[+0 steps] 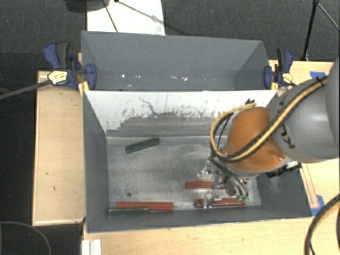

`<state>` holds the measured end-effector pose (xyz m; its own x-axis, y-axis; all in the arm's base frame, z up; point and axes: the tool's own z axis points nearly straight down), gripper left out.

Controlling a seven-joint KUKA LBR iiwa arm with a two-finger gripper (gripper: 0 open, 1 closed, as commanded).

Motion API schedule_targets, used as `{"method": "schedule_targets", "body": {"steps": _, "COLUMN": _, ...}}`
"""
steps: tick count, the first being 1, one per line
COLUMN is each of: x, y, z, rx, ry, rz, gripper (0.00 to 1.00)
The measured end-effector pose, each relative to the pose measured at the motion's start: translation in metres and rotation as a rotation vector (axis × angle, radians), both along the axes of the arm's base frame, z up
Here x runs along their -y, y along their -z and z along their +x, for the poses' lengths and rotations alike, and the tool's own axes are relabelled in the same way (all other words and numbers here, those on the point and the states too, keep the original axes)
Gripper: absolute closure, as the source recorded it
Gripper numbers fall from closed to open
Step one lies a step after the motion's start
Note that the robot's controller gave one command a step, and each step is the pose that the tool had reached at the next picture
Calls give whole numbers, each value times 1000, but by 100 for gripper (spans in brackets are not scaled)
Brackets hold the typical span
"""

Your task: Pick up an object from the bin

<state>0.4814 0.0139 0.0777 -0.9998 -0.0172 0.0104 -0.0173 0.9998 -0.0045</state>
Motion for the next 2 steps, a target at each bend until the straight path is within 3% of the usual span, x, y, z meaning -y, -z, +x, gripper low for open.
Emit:
{"method": "schedule_targets", "body": {"steps": 1, "x": -1, "y": -22, "z": 1, "rx": 11, "ry": 3, "rz": 4, "gripper": 100}}
{"method": "schedule_targets", "body": {"steps": 2, "x": -1, "y": -35, "z": 0, "rx": 7, "ry": 4, "rz": 5, "gripper": 100}}
